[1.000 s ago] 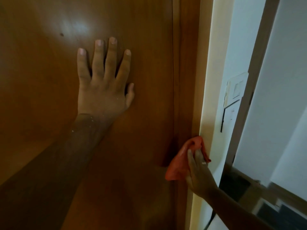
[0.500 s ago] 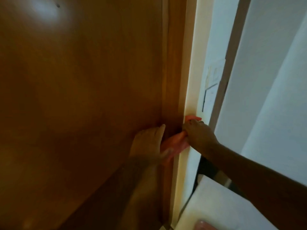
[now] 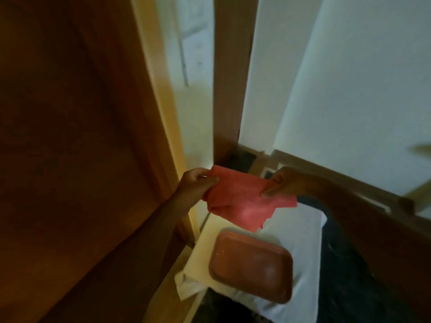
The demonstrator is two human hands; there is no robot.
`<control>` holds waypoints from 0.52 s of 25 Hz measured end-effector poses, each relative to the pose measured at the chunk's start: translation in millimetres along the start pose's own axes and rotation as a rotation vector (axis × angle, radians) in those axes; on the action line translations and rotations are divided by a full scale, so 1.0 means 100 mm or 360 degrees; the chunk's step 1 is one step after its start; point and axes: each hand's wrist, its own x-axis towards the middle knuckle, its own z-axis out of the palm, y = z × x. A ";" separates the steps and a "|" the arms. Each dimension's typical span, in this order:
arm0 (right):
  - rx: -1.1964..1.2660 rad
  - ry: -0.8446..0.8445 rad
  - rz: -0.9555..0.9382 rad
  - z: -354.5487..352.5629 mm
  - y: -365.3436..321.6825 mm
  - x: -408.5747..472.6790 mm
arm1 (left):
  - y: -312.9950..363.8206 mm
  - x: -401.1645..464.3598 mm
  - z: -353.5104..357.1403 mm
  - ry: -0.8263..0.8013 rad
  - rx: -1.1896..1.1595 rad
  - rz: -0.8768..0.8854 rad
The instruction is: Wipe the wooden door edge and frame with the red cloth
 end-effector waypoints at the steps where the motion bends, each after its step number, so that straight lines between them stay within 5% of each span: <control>1: 0.0171 0.0029 0.0080 0.02 0.32 0.00 | -0.11 0.09 0.20 -0.0038 -0.0088 -0.0094; 6: 0.1738 0.0153 0.0429 0.80 1.72 0.24 | -0.98 0.39 1.15 -0.0005 -0.0238 -0.0551; 9: 0.2350 0.0248 0.0736 1.63 2.12 0.44 | -1.64 0.50 1.51 0.0103 -0.0194 -0.0814; 13: 0.2229 0.0662 0.1241 2.73 2.54 0.77 | -2.66 0.65 1.66 0.0120 0.0164 -0.1013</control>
